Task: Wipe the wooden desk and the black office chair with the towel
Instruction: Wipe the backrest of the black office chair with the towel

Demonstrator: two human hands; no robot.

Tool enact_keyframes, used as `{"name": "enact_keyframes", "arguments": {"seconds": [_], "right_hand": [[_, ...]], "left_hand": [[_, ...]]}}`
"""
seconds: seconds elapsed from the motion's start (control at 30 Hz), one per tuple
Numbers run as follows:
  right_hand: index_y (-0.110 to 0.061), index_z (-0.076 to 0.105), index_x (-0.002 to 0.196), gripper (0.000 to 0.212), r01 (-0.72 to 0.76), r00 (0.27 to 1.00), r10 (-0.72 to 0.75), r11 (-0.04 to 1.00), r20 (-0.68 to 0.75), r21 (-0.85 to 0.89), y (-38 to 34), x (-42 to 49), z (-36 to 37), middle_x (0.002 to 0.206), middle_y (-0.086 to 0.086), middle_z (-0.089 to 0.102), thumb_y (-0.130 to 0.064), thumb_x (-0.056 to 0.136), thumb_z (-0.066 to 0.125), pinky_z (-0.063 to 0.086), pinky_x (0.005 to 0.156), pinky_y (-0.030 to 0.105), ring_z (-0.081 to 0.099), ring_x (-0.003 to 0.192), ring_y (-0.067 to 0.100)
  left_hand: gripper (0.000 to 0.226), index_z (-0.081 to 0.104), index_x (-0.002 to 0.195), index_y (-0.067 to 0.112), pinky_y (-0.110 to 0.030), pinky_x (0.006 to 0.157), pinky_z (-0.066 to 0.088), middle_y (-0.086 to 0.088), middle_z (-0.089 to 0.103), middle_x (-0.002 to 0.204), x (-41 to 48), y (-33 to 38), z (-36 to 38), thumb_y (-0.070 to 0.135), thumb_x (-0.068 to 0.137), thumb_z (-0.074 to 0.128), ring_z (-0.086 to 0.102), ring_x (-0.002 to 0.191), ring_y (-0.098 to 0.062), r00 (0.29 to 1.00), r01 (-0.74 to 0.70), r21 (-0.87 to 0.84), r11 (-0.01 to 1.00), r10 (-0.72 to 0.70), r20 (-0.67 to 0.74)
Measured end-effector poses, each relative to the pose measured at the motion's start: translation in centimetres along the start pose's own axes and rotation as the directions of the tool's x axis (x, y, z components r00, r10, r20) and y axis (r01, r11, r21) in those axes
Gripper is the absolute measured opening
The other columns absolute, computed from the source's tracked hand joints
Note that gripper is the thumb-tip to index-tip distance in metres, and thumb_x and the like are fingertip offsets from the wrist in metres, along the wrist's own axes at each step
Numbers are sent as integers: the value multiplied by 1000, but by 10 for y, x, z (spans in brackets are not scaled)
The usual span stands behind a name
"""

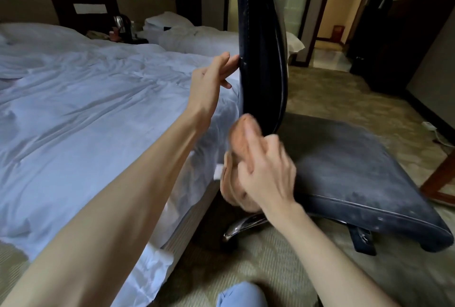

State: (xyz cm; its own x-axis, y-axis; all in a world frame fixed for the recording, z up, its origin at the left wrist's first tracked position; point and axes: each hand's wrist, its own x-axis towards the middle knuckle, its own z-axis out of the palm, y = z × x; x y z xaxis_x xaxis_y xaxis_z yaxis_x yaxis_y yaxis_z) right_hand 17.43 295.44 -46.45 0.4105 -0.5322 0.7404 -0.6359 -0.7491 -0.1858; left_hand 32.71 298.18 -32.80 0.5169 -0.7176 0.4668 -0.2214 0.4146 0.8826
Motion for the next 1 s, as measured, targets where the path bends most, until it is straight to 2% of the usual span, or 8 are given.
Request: {"name": "enact_keyframes", "arguments": {"seconds": [0.13, 0.23, 0.37, 0.53, 0.67, 0.77, 0.9, 1.0], "right_hand": [[-26, 12, 164, 90, -203, 956, 199, 979, 217, -4, -4, 4, 6, 121, 11, 43, -41, 90, 60, 49, 74, 39, 59, 103, 33], [-24, 17, 162, 81, -196, 895, 209, 978, 394, -73, -2, -43, 36, 123, 9, 47, -57, 94, 45, 54, 79, 44, 61, 108, 32], [-35, 16, 162, 81, -176, 702, 235, 972, 672, -156, 25, -94, 50, 138, 6, 51, -50, 93, 57, 51, 94, 42, 61, 121, 28], [-39, 22, 161, 89, -260, 883, 255, 965, 394, -42, 22, -81, 30, 117, 2, 48, -47, 84, 66, 51, 70, 39, 64, 100, 26], [-40, 10, 164, 90, -385, 906, 342, 911, 251, 147, 12, -24, 18, 120, 4, 43, -40, 90, 62, 37, 71, 33, 58, 98, 28], [-37, 11, 164, 87, -424, 878, 359, 891, 317, 165, -8, -9, 28, 120, 6, 42, -41, 93, 61, 42, 75, 37, 59, 105, 33], [-36, 17, 161, 77, -376, 843, 314, 925, 436, 59, -15, -30, 43, 124, 9, 44, -51, 96, 56, 48, 87, 45, 55, 118, 36], [-32, 31, 154, 66, -251, 816, 251, 965, 520, -71, 0, -18, 37, 128, 11, 47, -44, 95, 59, 47, 94, 46, 53, 122, 36]], "left_hand": [[38, 75, 120, 15, -36, 103, 48, 6, 75, 121, 0, -2, -1, 31, 106, 44, 66, 117, -2, 1000, -4, -3, 1000, 4, -17], [38, 75, 121, 16, -38, 106, 47, 7, 75, 120, 2, -6, -2, 33, 105, 45, 66, 118, -3, 999, 1, -14, 1000, -1, -34], [36, 76, 118, 9, -27, 91, 51, 7, 74, 125, 3, -12, 3, 30, 104, 51, 65, 118, 0, 998, 13, -26, 1000, -14, -57], [31, 69, 131, 8, -12, 85, 50, 3, 70, 130, 0, -23, 5, 13, 103, 57, 64, 109, 10, 991, -82, 110, 990, 93, -92], [23, 78, 109, 18, -11, 93, 48, 14, 75, 101, -9, -46, 5, 24, 106, 57, 64, 90, 11, 1000, 2, 171, 985, -1, -7], [28, 82, 102, 26, -13, 90, 45, 9, 75, 102, -12, -55, 5, 39, 104, 57, 67, 100, -2, 998, 53, 154, 987, -55, 11], [38, 76, 120, 10, -1, 89, 43, 6, 76, 118, -10, -54, 2, 39, 105, 57, 64, 110, 10, 998, 57, 203, 977, -61, 14], [37, 74, 125, 10, -13, 102, 46, 7, 76, 118, -8, -60, 3, 37, 103, 60, 66, 113, 5, 999, 49, 201, 978, -52, 10]]}}
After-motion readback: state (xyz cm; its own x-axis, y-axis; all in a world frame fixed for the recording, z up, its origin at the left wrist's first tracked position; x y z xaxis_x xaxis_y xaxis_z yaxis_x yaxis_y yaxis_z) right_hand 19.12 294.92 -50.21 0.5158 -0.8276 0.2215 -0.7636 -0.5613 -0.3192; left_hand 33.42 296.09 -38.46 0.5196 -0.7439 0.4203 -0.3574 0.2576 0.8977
